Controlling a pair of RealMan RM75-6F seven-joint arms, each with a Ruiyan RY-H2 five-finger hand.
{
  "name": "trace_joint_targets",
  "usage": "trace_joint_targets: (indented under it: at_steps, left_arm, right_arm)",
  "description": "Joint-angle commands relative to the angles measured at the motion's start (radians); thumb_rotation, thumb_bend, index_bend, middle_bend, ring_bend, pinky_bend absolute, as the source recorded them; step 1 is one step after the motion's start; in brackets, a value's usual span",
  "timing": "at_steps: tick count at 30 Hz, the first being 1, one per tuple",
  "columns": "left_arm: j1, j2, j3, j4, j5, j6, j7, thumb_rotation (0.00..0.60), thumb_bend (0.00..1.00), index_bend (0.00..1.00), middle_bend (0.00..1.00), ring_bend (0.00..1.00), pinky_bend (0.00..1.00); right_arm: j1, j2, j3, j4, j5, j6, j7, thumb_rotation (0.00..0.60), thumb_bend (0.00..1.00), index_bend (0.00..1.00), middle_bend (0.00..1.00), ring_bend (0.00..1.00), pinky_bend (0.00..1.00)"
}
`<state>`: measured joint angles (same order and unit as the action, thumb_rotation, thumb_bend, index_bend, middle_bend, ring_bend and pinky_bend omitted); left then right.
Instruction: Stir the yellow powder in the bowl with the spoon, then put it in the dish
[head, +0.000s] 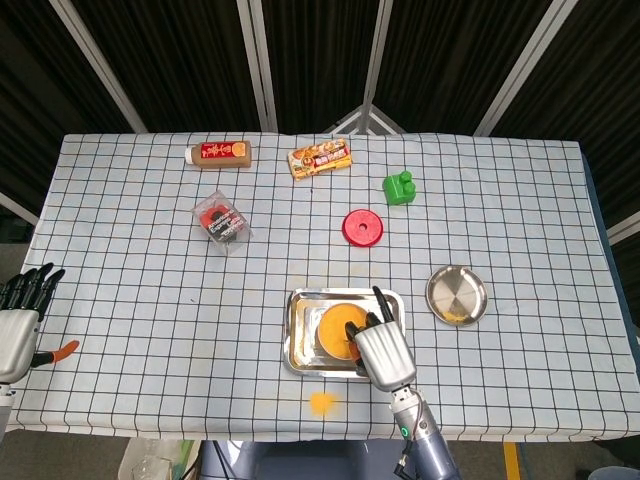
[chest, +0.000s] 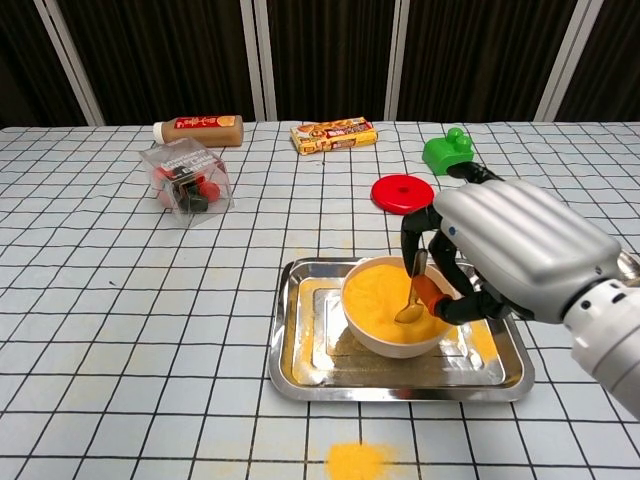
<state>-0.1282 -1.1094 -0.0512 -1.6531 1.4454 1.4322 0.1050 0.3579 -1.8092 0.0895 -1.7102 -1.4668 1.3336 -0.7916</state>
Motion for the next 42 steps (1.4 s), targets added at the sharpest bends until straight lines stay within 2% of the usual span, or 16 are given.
trace_joint_targets:
  at_steps: [1, 11, 23, 34, 42]
  left_arm:
    - [0.0, 0.0, -0.001, 0.0, 0.0, 0.001, 0.001, 0.6, 0.0, 0.0, 0.0, 0.0, 0.0]
    - [0.0, -0.001, -0.001, 0.003, -0.002, 0.0, 0.002, 0.6, 0.0, 0.0, 0.0, 0.0, 0.0]
    - [0.0, -0.002, 0.001, 0.001, -0.002, -0.002, 0.004, 0.6, 0.0, 0.0, 0.0, 0.0, 0.0]
    - [-0.001, -0.002, 0.002, -0.001, -0.005, -0.006, 0.003, 0.6, 0.0, 0.0, 0.0, 0.0, 0.0]
    - [0.0, -0.001, 0.002, -0.003, -0.009, -0.008, -0.001, 0.6, 0.0, 0.0, 0.0, 0.0, 0.0]
  right_arm:
    - [0.008, -0.017, 0.02, 0.022, 0.003, 0.0, 0.022, 0.6, 0.76, 0.93, 0.81, 0.48, 0.0]
    - [0.031, -0.041, 0.078, 0.058, 0.017, 0.009, 0.062, 0.6, 0.76, 0.93, 0.81, 0.48, 0.0]
    - [0.036, -0.034, 0.074, 0.052, 0.021, 0.019, 0.045, 0.6, 0.76, 0.93, 0.81, 0.48, 0.0]
    - [0.029, 0.02, 0.065, -0.018, 0.023, 0.028, -0.005, 0.6, 0.76, 0.93, 0.81, 0.48, 0.0]
    - [0.029, 0.037, 0.065, -0.059, 0.015, 0.039, 0.005, 0.6, 0.76, 0.93, 0.81, 0.48, 0.0]
